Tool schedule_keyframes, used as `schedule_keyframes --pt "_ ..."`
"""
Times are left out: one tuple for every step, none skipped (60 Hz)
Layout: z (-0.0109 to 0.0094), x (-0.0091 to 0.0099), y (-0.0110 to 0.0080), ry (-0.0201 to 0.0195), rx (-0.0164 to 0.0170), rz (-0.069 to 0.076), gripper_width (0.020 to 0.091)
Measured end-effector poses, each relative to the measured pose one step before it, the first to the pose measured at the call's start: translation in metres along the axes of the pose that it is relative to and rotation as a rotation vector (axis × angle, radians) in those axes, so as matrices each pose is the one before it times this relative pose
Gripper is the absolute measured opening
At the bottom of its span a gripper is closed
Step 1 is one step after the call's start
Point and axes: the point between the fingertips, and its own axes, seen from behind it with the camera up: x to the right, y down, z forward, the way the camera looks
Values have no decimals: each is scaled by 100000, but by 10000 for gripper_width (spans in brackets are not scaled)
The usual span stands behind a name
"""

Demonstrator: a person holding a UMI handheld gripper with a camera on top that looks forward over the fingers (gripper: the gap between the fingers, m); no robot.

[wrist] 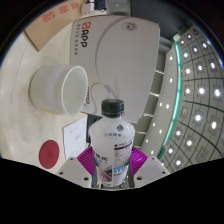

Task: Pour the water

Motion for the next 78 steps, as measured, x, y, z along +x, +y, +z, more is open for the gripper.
schedule_keyframes --pt "143 13 -199 802 490 -2874 420" --pt "179 -10 -48 902 278 -3045 420" --pt "90 72 -120 725 34 -2730 419" --pt "92 90 -102 975 -160 -2821 420" --pt "67 82 -125 829 61 -2469 418" --pt "48 44 -169 558 475 -1995 421" --pt "66 -28 -181 304 508 -1546 421" --pt "82 -85 -71 100 174 -1451 419" --pt "59 -92 177 -74 -12 -1723 419" --pt "-11 -93 -146 -269 71 -1316 419" --pt "-24 -72 -111 -202 326 -972 418" --pt "-2 28 -121 92 345 -760 418" --pt "163 41 -169 234 375 -772 418" --pt "34 89 -95 448 282 -941 419" --pt "1 54 -66 243 310 -914 419" --pt "6 28 -31 84 244 -605 419" --pt "-10 45 -30 106 213 -32 419" --pt "-12 42 -66 140 402 506 419" --pt "-15 41 -78 60 500 830 420" --pt "-95 -7 87 -197 204 846 419" --pt "20 -72 56 -417 -74 1011 418" --pt "-10 -41 132 -467 -336 1159 419" --pt "-75 51 139 -604 -200 1543 418" --pt "-22 -27 53 -616 -227 1976 419" --pt "-16 -83 111 -764 -40 2198 420" --pt "-67 -109 228 -645 -282 2187 419" --pt "-4 -61 52 -1353 125 2874 419" --pt "-110 -50 256 -686 -159 2973 421" --pt "-51 -7 108 -904 194 3580 420" --pt "-93 64 107 -573 290 3625 421" --pt "-15 4 44 -1044 381 4236 423" --pt "-231 59 114 -1055 369 4550 422" --pt "-93 1 31 -1147 513 5210 422" --pt "-142 89 42 -1076 500 5536 420" --pt "-154 112 36 -1041 477 5464 421" --pt "-145 95 26 -1062 442 5322 422" --pt "-142 212 83 -1321 466 4920 423" --pt "-148 95 32 -1178 425 5643 421" --pt "-146 182 62 -938 236 5821 421" --pt "-151 204 72 -905 151 5715 422" --pt "-169 133 26 -1181 232 5406 421" --pt "-184 96 -4 -1447 426 5346 420" --pt "-172 134 -41 -1323 521 5556 426" --pt "-387 22 -68 -464 -205 5667 425" --pt "-71 195 104 -1026 145 5553 425" --pt "-3 -46 142 -1165 90 4825 425" --pt "-98 63 92 -1234 4 4650 425" --pt "-102 53 68 -1266 200 4540 426" --pt "-58 63 45 -1060 317 4383 427" --pt "-66 75 149 -895 97 3944 426" --pt "-6 21 190 -888 -87 3447 425" --pt "-5 -290 51 -650 -354 3335 426" --pt "32 -55 201 -1261 163 3316 427" --pt "0 65 269 -1311 451 3515 426" --pt "39 -74 225 -1208 155 3506 427" --pt "42 -103 272 -1296 -55 3380 426" --pt "73 -160 326 -1451 -310 3236 426" --pt "35 -106 327 -1447 -368 3290 425" --pt "40 -69 322 -1216 -238 3443 426" --pt "327 -370 375 -738 -221 3513 425" --pt "103 -59 349 -1144 -256 3210 425" --pt "-4 -124 240 -1145 -108 2838 425" --pt "113 -70 256 -1132 -7 2676 425" --pt "126 2 237 -979 149 2311 426" --pt "128 5 244 -723 109 1824 426" --pt "134 72 327 -539 -62 1373 424" --pt "144 54 324 -437 -52 985 428" --pt "167 162 343 -504 -168 951 427" --pt "163 57 336 -390 -19 460 427" --pt "366 -189 440 -232 -18 498 427" --pt "137 19 310 -374 38 360 428" --pt "158 -7 300 -358 105 344 427" --pt "151 54 288 -216 66 335 428" --pt "156 92 298 -34 -1 373 428" --pt "172 63 354 -35 -261 581 432" --pt "166 39 384 -84 -415 827 431" --pt "154 59 359 -120 -411 1011 430" --pt "65 303 235 -191 -185 1202 430"
